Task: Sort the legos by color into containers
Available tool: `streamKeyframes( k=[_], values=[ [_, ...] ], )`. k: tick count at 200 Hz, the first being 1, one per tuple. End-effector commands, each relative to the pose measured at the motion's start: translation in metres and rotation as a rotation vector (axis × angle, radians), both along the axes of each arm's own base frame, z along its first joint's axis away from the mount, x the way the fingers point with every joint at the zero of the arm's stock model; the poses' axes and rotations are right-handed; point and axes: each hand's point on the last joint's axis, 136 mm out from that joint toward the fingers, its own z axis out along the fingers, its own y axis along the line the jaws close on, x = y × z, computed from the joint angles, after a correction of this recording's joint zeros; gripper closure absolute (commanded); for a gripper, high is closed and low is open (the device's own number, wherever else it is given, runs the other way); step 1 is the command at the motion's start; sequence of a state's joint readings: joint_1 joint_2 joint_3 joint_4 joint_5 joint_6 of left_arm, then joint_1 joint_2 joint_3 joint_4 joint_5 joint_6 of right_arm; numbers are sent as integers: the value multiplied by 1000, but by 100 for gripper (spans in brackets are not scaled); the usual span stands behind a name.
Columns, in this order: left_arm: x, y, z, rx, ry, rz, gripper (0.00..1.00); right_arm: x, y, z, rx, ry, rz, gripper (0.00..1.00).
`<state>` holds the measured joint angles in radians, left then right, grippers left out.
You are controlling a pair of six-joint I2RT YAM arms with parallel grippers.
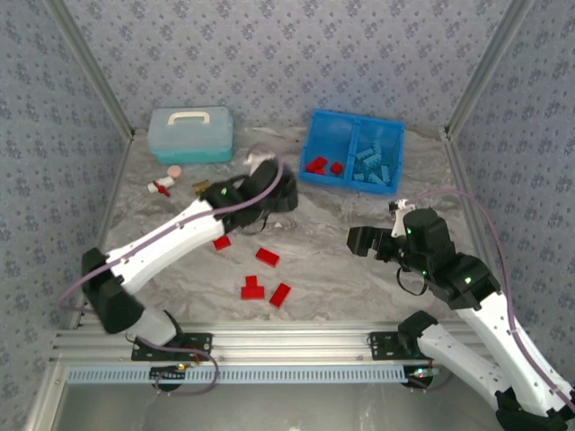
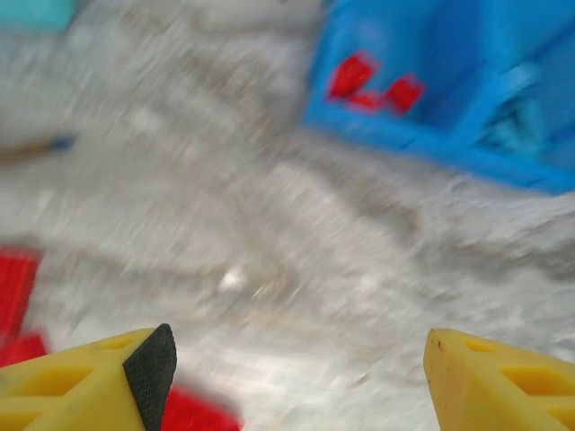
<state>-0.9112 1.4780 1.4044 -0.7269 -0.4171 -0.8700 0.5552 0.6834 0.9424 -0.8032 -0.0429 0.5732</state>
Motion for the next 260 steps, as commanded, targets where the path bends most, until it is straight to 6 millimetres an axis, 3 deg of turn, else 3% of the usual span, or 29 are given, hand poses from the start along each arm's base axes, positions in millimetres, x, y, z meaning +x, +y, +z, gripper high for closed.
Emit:
streamKeyframes(
  k=[1,22,61,98,150,190,260],
  values=[
    [-24,22,-39,-231,105,319,26,-2,3,3,30,10,2,0],
    [-46,30,-80,-262,219,411,25,-4,3,1,29,21,3,0],
    [-63,31,-124,-330,372,607,14,-5,3,-1,36,33,0,0],
    [-59,4,-151,-369,496,634,12,-6,2,0,35,32,-4,0],
    [-57,5,-179,-268,569,688,17,-9,-4,0,17,25,-12,0],
    [-58,7,-202,-196,650,702,34,-9,-4,3,19,19,-12,0],
    [-69,21,-212,-138,676,743,62,-8,-3,2,22,18,-15,0]
  ],
)
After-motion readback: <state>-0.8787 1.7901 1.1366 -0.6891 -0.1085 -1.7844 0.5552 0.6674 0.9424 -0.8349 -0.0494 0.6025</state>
